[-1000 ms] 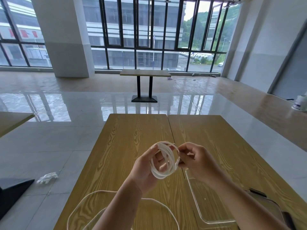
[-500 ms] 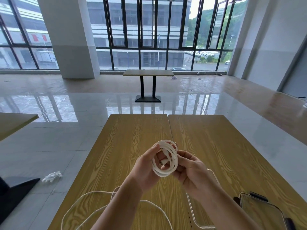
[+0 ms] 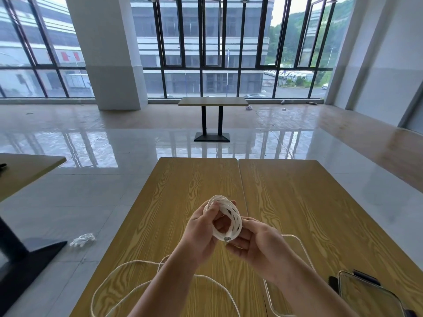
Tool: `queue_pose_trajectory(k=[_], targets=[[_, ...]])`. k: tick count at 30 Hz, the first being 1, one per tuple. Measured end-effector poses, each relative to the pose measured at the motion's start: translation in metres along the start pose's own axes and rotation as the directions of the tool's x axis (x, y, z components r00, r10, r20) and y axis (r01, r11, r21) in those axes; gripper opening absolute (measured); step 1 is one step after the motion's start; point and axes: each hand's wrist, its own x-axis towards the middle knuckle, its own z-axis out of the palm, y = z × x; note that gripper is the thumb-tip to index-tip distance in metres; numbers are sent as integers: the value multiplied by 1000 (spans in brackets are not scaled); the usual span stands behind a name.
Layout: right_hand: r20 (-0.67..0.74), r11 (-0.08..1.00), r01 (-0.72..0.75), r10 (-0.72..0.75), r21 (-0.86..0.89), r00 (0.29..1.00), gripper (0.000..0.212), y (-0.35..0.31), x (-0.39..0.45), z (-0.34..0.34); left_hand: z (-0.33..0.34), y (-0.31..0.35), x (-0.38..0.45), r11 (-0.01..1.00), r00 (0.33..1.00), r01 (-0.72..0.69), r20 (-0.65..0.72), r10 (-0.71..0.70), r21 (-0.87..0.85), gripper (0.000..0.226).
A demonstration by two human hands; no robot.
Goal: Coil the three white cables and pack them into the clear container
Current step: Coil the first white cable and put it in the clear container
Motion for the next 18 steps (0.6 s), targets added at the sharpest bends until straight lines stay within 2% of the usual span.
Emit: queue_pose_trajectory(k=[2,5,7,9,11,15,18], targets=[[-72,992,42,-51,-115,996,29,3,0,0,-1,1,-1,1000,999,-20,-43,21,17,31],[-223,905,143,-248,-401,943,25,4,-3,-2,-1,2,-3,998,994,-60,-88,62,30,31],[-170,827,167,-300,-536,939,31,3,-7,1,0,2,-4,996,991,-82,-107,84,25,30],[-110,767,152,-279,-624,954,35,3,-9,8,3,1,-5,996,988,-91,-124,91,11,29],[-108,741,152,-291,-655,951,33,4,-9,14,4,-1,-5,996,988,-91,-123,91,1,30],[-106,794,160,-272,-587,956,19,3,-12,11,2,-1,-6,995,987,-94,-126,96,16,28],[-91,794,157,-258,-588,962,17,0,-15,5,-4,-3,-6,995,986,-88,-138,95,56,27]])
